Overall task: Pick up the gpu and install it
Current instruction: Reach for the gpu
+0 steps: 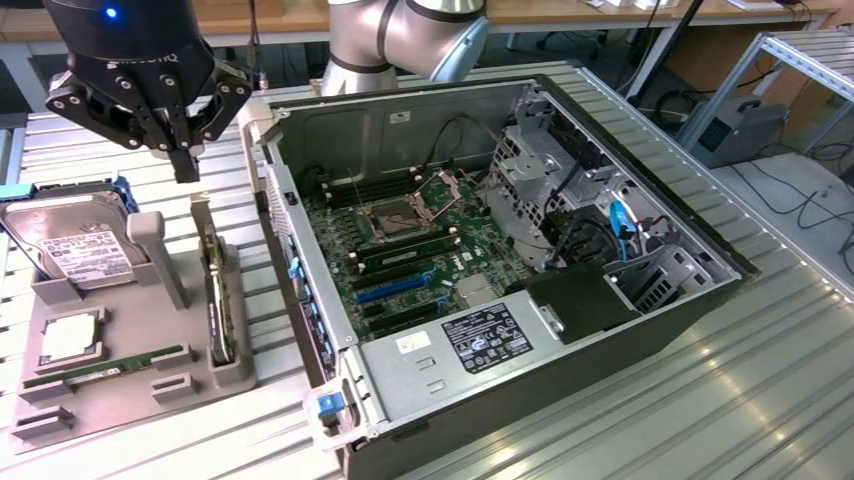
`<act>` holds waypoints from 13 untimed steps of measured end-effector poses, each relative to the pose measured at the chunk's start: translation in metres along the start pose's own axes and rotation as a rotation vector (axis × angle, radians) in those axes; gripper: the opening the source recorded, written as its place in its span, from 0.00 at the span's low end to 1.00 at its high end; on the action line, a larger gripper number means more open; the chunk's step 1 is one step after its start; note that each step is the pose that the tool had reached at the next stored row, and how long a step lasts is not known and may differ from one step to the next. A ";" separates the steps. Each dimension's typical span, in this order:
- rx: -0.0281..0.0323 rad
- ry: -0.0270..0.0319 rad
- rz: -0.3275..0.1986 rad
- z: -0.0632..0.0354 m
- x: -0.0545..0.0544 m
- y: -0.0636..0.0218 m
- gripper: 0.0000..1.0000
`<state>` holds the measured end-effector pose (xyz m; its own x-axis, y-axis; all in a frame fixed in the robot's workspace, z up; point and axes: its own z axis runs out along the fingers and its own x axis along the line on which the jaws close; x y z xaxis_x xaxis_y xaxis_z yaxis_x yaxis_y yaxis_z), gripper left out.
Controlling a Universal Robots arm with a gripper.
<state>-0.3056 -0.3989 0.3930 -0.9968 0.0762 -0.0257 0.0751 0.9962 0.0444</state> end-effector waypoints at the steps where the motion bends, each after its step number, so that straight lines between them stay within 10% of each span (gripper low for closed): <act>1: 0.0000 0.0000 0.000 0.0000 0.000 0.0000 0.11; 13: 0.0000 0.0000 0.000 -0.0003 -0.001 -0.0068 0.11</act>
<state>-0.3056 -0.4057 0.3930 -0.9968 0.0762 -0.0257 0.0750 0.9962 0.0444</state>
